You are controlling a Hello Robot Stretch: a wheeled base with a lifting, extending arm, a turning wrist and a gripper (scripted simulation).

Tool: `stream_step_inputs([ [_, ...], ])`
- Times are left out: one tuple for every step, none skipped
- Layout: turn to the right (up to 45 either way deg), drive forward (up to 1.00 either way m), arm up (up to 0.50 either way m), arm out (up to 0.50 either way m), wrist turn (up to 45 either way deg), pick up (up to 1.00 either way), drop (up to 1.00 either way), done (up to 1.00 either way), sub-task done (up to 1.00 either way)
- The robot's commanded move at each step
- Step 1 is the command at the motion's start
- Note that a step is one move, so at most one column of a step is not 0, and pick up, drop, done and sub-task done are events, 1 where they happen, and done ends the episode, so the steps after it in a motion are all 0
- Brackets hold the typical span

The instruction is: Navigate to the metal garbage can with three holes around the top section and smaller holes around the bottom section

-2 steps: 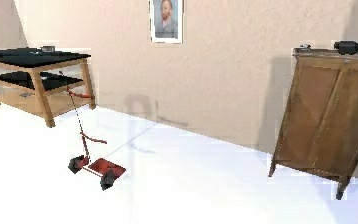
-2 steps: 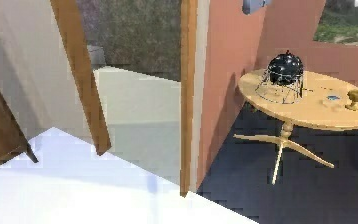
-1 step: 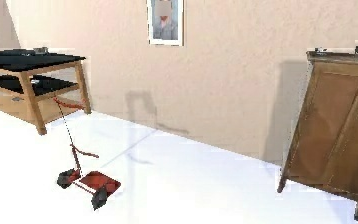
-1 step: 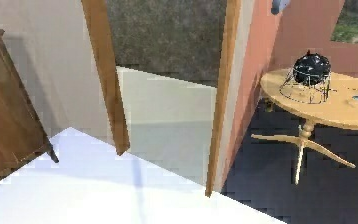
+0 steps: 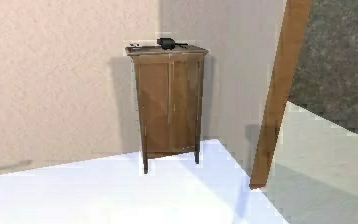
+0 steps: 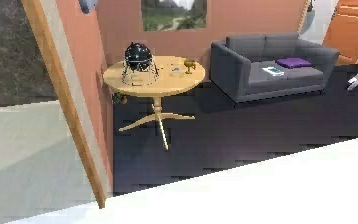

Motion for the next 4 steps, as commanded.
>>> stream_step_inputs([
  [33.0,0.0,0.0,0.0,0.0,0.0,0.0,0.0,0.0],
  [0.0,1.0,0.0,0.0,0.0,0.0,0.0,0.0,0.0],
  [15.0,0.0,0.0,0.0,0.0,0.0,0.0,0.0,0.0],
  [0.0,0.15,0.0,0.0,0.0,0.0,0.0,0.0,0.0],
])
